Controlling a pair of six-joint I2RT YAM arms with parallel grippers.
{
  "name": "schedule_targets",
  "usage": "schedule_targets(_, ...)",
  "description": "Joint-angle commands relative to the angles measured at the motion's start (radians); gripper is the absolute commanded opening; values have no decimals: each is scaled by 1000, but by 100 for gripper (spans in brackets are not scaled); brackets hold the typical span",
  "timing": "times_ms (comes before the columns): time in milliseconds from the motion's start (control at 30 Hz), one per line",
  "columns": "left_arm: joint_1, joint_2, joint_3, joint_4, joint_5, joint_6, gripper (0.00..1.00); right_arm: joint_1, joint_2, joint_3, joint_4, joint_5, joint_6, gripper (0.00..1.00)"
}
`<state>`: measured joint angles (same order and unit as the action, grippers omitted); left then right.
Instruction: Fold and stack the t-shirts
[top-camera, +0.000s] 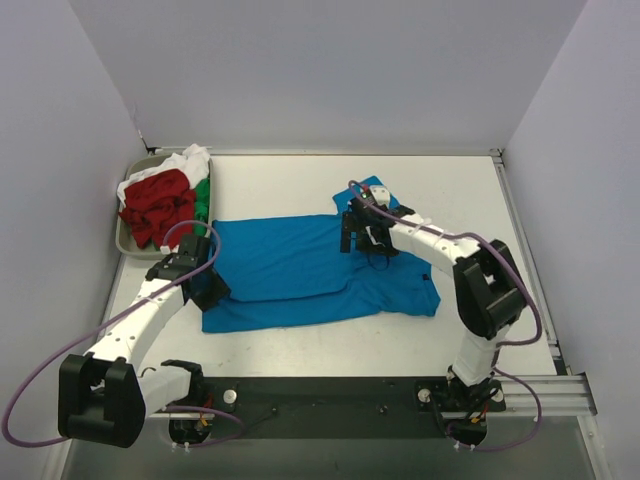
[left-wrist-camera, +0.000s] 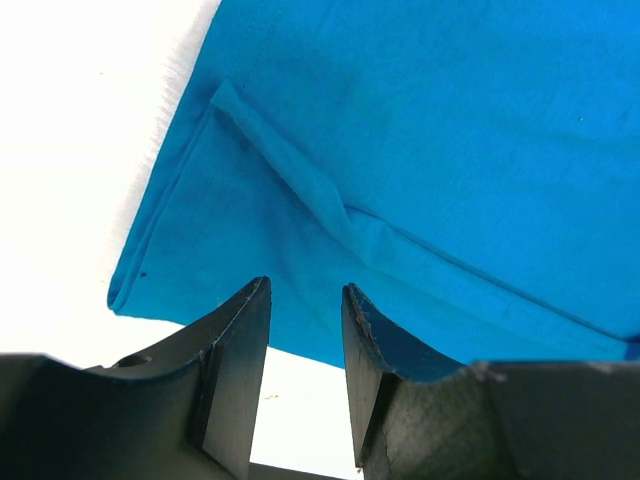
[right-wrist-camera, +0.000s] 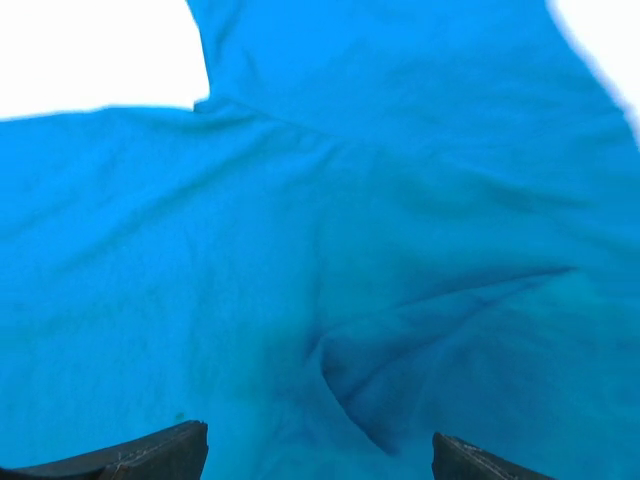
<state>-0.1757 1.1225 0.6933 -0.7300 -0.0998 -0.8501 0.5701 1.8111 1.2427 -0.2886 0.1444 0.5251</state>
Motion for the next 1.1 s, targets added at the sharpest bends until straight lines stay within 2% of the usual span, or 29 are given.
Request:
schedule_targets(0,5,7,0,43,12,14,45,-1,-217,-75,-90,110,1,95)
schedule_targets(133,5,-1,2,46,8,26,45,-10,-401,-193,-136,155,47,95)
schedule_targets(333,12,17,60,40,12,55,45,-103,-522,-351,-159,106,104,94)
schedule_targets(667,22,71,198,49,90,85,46,-187,-483,-410,-264,188,128,93)
schedule_targets(767,22,62,198,75,136,86,47,-173,-454,-397,-305,196,138,92)
schedule_targets(1067,22,48,170,119,221,88,48,-87,-360,-325,-527,394,249,92)
